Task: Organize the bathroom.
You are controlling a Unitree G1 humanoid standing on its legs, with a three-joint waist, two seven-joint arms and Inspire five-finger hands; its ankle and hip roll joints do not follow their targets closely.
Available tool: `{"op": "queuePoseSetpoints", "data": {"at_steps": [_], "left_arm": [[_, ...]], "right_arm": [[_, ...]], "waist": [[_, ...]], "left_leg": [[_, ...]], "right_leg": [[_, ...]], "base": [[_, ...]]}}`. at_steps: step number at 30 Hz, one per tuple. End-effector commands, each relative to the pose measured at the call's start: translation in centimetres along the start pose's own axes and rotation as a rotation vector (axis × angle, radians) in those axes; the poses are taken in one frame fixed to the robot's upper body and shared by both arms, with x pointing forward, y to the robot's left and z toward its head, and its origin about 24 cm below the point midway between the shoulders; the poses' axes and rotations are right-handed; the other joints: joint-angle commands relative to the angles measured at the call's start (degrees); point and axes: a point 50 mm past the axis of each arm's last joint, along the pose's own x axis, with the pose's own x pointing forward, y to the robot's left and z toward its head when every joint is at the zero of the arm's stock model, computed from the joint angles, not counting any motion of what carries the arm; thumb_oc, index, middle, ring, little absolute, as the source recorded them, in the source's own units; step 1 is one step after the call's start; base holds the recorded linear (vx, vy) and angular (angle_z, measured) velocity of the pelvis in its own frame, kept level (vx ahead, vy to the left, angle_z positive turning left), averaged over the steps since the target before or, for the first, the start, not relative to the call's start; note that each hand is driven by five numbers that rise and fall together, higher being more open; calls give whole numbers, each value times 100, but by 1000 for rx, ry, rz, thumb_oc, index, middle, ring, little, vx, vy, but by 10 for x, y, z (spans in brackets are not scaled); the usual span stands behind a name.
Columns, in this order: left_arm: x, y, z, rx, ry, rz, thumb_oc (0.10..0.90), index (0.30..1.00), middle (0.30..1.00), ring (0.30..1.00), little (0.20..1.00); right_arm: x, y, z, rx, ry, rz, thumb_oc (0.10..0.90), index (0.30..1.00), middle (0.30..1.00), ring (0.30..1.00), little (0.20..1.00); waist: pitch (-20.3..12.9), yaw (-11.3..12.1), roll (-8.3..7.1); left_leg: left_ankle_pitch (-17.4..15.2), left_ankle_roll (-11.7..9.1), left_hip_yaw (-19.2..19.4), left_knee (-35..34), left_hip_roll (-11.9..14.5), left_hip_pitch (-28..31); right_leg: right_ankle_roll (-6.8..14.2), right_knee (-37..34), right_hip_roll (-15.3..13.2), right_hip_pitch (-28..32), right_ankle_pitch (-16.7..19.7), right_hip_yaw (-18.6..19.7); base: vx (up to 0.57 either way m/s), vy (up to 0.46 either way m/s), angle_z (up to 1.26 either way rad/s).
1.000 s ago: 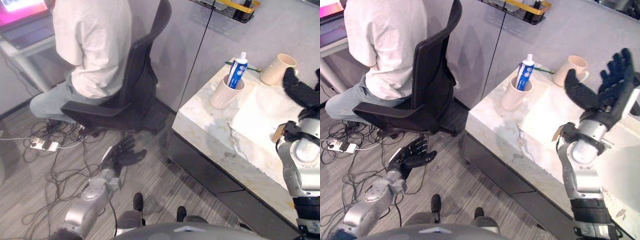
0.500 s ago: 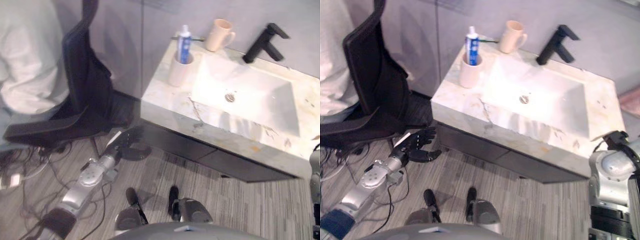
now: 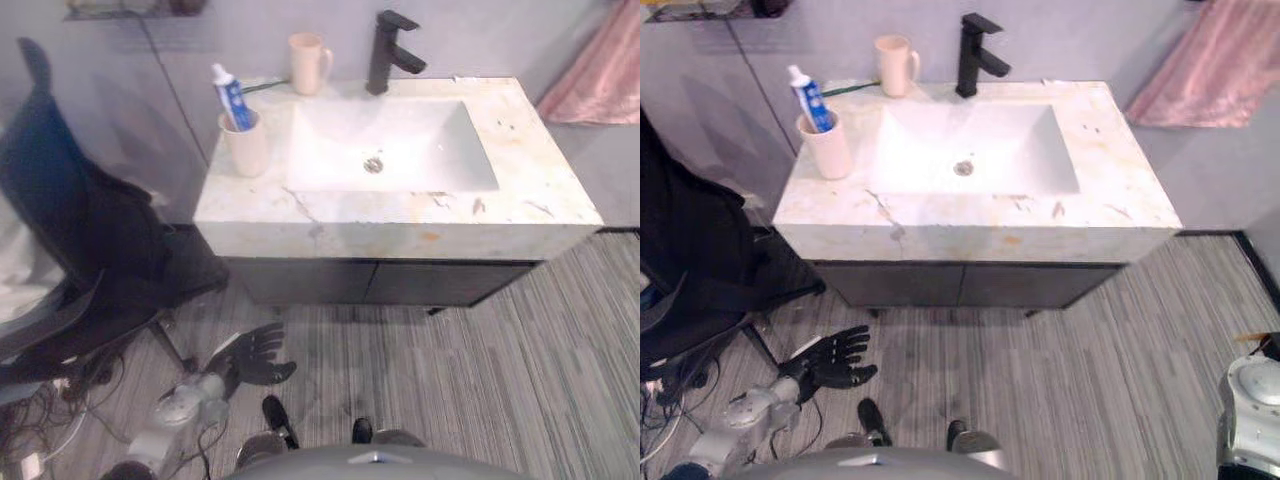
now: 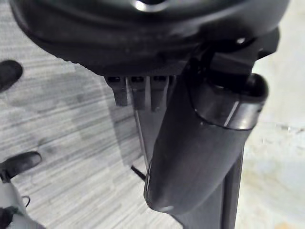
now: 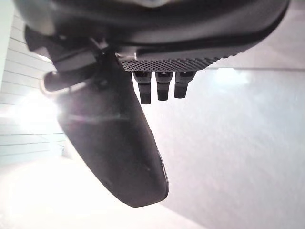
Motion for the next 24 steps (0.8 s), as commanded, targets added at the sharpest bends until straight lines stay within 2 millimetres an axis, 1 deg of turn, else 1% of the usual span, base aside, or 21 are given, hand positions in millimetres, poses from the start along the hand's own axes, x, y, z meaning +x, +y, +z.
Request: {"op": "queuePoseSetpoints", "data": {"at_steps": [1,2,3,4,5,6,7,8,9,10,11,12,13,15,16,18,20,21,22,24], "left_arm": [[11,8,50,68,-260,8,800,900,900,900,900],[12,9,49,79,-251,13,800,900,900,900,900],[14,8,47,79,-234,11,800,900,900,900,900],[17,8,43,104,-206,23,800,900,900,900,900],[18,7,43,116,-200,25,800,900,900,900,900],[21,5,43,114,-186,19,800,900,900,900,900],[23,3,41,102,-174,14,800,900,900,900,900],[24,-1,39,106,-166,14,800,900,900,900,900],[27,-4,35,121,-147,15,800,900,900,900,900],[30,-7,32,145,-119,12,800,900,900,900,900],[33,-9,28,166,-95,13,800,900,900,900,900],[38,-11,27,194,-75,22,800,900,900,900,900],[39,-11,25,190,-63,26,800,900,900,900,900],[40,-9,17,179,-20,68,800,900,900,900,900],[41,-9,14,170,-4,64,800,900,900,900,900],[41,-8,4,174,43,78,800,900,900,900,900],[43,-8,-2,186,72,84,800,900,900,900,900],[43,-8,-7,193,91,97,800,900,900,900,900],[44,-7,-12,181,116,101,800,900,900,900,900],[43,-7,-18,143,148,97,800,900,900,900,900]], "right_arm": [[1,13,18,97,-108,50,800,900,900,900,900],[-9,14,5,62,-67,109,800,900,900,900,900],[-16,14,-4,43,-25,160,800,900,900,900,900],[-33,17,-23,-17,51,275,800,900,900,900,900],[-42,19,-28,-34,78,319,800,900,900,900,900],[-64,22,-44,-91,166,452,800,900,900,900,900],[-85,21,-55,-144,198,539,800,900,900,900,900],[-100,18,-61,-176,223,585,800,900,900,900,900],[-115,18,-67,-205,251,638,800,900,900,900,900],[-131,19,-71,-201,318,688,800,900,900,900,900],[-144,20,-74,-188,390,723,800,900,900,900,900],[-163,23,-77,-164,482,790,800,900,900,900,900],[-175,25,-77,-162,509,830,800,900,900,900,900],[-205,24,-81,-227,553,959,800,900,900,900,900],[-216,21,-84,-246,584,989,800,900,900,900,900],[-240,11,-99,-325,698,1046,800,900,900,900,900],[-257,-4,-118,-387,836,1069,800,900,900,900,900],[-267,-16,-131,-454,910,1087,800,900,900,900,900],[-275,-28,-141,-531,943,1127,800,900,900,900,900],[-282,-39,-149,-620,967,1149,800,900,900,900,900]], "waist": [[170,75,-363],[152,5,-420],[142,-35,-402],[106,-115,-356],[84,-148,-315],[56,-207,-206],[54,-277,-94],[49,-285,-33],[44,-292,7],[55,-287,34],[71,-283,44],[104,-267,51],[128,-241,62],[152,-145,61],[146,-105,61],[106,-7,43],[84,102,30],[66,190,20],[55,275,16],[33,373,14]], "left_leg": [[-853,13,-574,1419,-352,-362],[-1035,74,-633,2002,-333,-264],[-1197,115,-731,2193,-329,-182],[-1380,187,-962,2285,-393,34],[-1426,195,-1016,2164,-396,171],[-1541,197,-1011,1621,-383,497],[-1503,170,-1007,1230,-406,749],[-1511,223,-973,843,-444,826],[-1424,277,-941,433,-457,912],[-1306,318,-975,91,-473,941],[-1239,336,-1028,-96,-521,953],[-1161,348,-1091,-315,-593,986],[-1137,354,-1115,-420,-634,1009],[-1138,383,-1151,-455,-700,981],[-1142,400,-1165,-455,-722,960],[-1161,440,-1182,-455,-767,925],[-1178,474,-1186,-455,-797,919],[-1194,501,-1201,-455,-816,927],[-1205,522,-1205,-455,-830,942],[-1206,538,-1227,-455,-846,951]], "right_leg": [[152,-163,115,-15,541,462],[136,-138,16,-125,612,525],[152,-112,-11,-176,623,556],[198,-61,-77,-364,694,637],[218,-39,-88,-437,707,651],[277,65,-103,-553,683,613],[282,150,-56,-663,650,654],[321,179,-65,-684,641,613],[363,205,-88,-700,626,574],[408,231,-110,-775,647,542],[446,253,-129,-867,694,521],[508,245,-172,-954,791,470],[542,246,-193,-1000,835,438],[600,238,-264,-1008,889,330],[613,242,-288,-1013,898,284],[652,255,-343,-1037,913,216],[662,253,-378,-1004,906,137],[667,242,-394,-968,899,103],[674,214,-417,-909,893,55],[679,190,-441,-854,889,16]], "base": [[-270,39,-83],[-251,59,-76],[-222,126,-37],[-141,149,-19],[-166,218,-30],[-108,222,-33],[-112,239,-18],[-106,212,5],[-144,188,18],[-174,170,28],[-205,161,42],[-159,124,40],[-127,117,40],[-86,90,22],[-73,76,10],[-48,49,13],[-29,20,31],[-21,10,36],[-13,7,28],[2,-1,25]]}}
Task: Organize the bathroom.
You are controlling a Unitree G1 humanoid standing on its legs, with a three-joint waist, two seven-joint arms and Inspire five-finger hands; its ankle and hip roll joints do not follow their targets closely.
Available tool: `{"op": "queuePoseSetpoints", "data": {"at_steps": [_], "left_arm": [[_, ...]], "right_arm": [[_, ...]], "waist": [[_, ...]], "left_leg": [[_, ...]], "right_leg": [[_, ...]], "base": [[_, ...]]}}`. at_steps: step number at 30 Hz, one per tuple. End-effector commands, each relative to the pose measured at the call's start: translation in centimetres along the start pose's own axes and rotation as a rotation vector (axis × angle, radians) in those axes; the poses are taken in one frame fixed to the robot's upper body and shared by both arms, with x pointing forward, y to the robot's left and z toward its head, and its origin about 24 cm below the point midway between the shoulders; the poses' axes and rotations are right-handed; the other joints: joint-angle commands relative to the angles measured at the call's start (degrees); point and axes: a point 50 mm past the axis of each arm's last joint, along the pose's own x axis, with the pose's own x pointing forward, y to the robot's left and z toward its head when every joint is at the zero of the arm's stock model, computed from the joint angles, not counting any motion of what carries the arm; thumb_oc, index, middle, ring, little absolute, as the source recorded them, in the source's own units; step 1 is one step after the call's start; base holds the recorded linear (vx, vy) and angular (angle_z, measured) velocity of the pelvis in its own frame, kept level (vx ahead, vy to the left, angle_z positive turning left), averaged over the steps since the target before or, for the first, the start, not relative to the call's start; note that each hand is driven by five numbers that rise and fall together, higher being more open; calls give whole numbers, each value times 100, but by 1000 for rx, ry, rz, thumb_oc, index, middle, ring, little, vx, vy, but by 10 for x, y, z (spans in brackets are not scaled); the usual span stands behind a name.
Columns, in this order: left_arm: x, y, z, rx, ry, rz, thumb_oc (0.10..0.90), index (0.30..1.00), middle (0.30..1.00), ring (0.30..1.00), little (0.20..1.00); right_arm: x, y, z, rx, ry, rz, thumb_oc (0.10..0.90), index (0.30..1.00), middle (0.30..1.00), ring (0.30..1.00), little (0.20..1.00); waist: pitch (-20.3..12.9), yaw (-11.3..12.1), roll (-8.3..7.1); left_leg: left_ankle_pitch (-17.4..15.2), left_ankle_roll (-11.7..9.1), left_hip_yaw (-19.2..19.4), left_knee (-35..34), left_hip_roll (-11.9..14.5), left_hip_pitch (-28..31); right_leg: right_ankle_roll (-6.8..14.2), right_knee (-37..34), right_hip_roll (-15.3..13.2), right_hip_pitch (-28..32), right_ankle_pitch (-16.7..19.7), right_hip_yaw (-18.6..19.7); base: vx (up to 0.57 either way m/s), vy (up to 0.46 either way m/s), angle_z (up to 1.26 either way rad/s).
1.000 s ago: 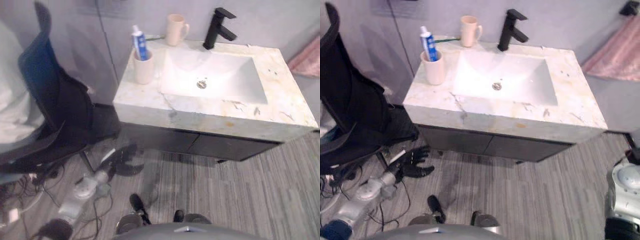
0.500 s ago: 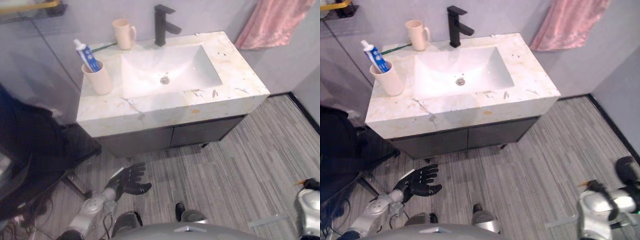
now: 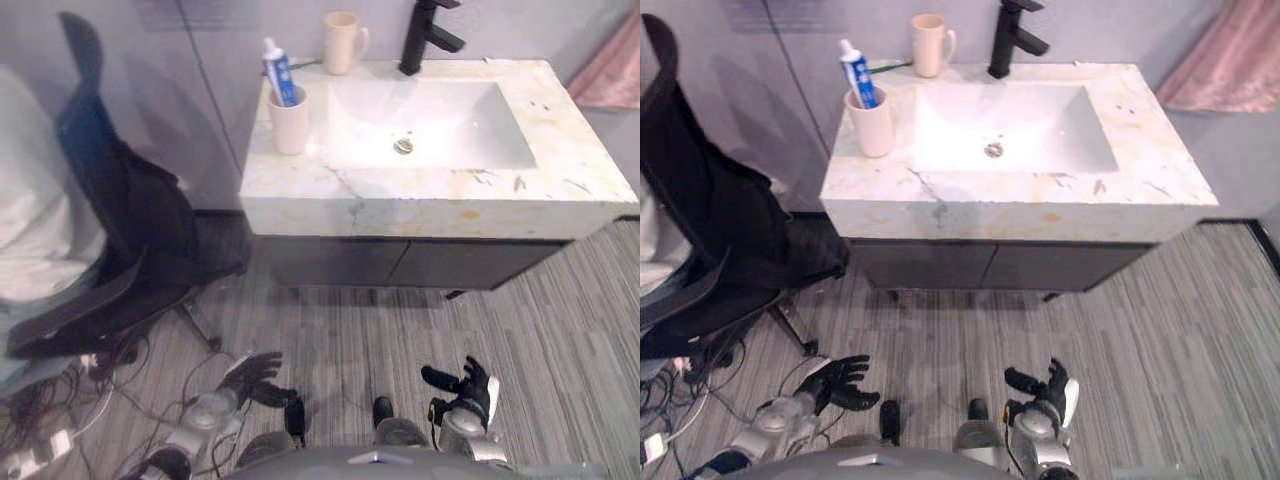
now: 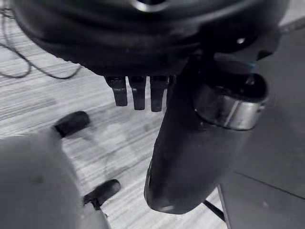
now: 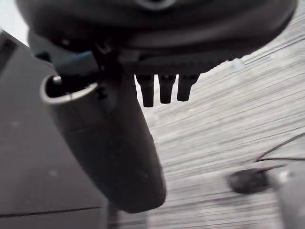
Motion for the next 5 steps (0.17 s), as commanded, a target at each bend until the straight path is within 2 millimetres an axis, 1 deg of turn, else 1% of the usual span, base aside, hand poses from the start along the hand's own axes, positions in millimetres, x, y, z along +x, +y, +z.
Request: {"op": "queuePoseSetpoints", "data": {"at_steps": [1,4,5], "left_arm": [[10,0,29,0,-110,-21,800,900,900,900,900],[10,-2,23,5,-79,-39,800,900,900,900,900],[10,-3,17,9,-51,-54,800,900,900,900,900]], "right_arm": [[9,-18,-6,45,44,-45,800,900,900,900,900],[9,-17,-11,51,96,-43,800,900,900,900,900],[9,-17,-19,8,128,-38,800,900,900,900,900]], "waist": [[-206,198,-30],[-227,276,-37],[-254,326,-30]], "left_leg": [[-418,260,304,15,-68,263],[-421,266,266,15,-75,287],[-434,275,256,15,-79,295]], "right_leg": [[6,216,306,-725,513,56],[5,170,296,-648,508,42],[16,145,281,-609,500,21]], "base": [[10,-9,21],[17,-15,11],[0,0,0]]}}
